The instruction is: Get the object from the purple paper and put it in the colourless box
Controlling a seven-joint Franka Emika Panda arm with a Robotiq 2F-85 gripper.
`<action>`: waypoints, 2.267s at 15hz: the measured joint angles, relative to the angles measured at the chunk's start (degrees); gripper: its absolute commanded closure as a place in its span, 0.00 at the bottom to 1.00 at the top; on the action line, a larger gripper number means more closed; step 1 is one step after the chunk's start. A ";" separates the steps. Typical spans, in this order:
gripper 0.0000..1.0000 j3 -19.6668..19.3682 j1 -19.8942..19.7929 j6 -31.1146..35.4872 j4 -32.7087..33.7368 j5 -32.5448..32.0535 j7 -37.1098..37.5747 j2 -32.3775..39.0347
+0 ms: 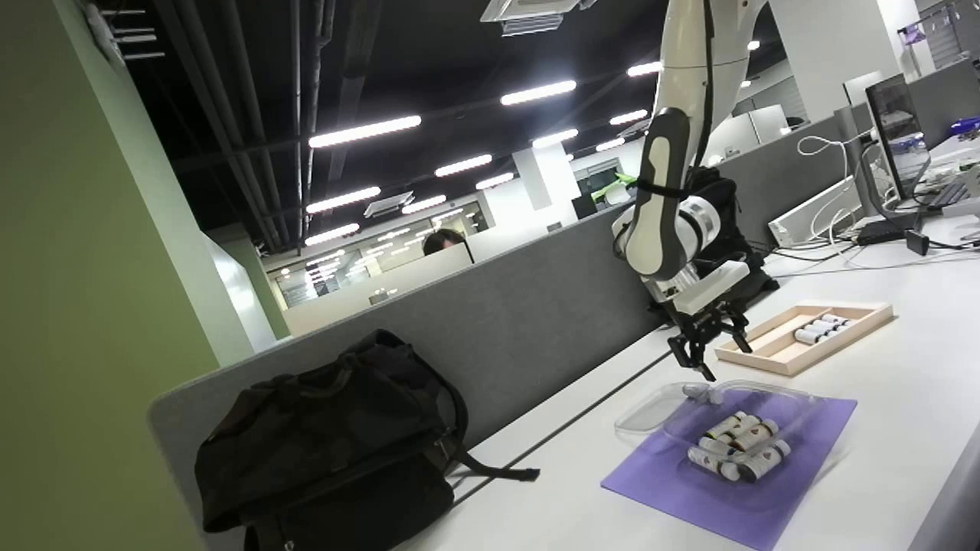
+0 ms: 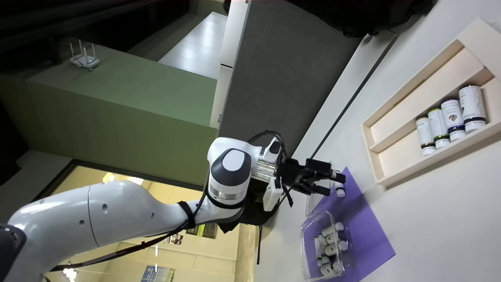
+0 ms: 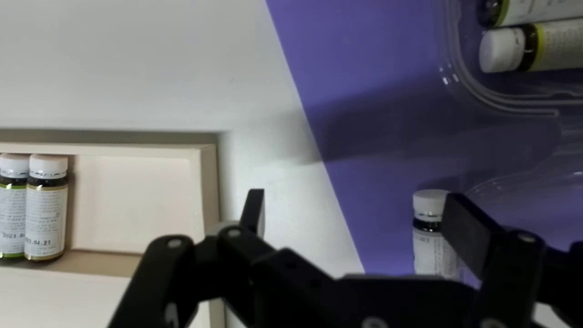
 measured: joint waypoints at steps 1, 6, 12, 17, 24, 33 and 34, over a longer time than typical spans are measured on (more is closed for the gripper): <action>0.00 0.11 0.00 -0.86 0.74 0.71 0.00 0.35; 0.00 -0.17 0.04 -10.26 4.15 1.57 0.23 1.07; 0.00 -1.20 0.26 -15.44 5.78 0.04 1.33 1.88; 0.00 -0.99 0.36 -14.67 6.63 0.06 1.33 4.94; 0.00 0.75 0.35 -2.85 6.52 1.21 0.16 5.88; 0.00 2.03 -0.15 2.21 6.53 4.37 -2.78 5.85; 0.00 2.03 -0.22 3.00 6.54 4.73 -2.78 5.85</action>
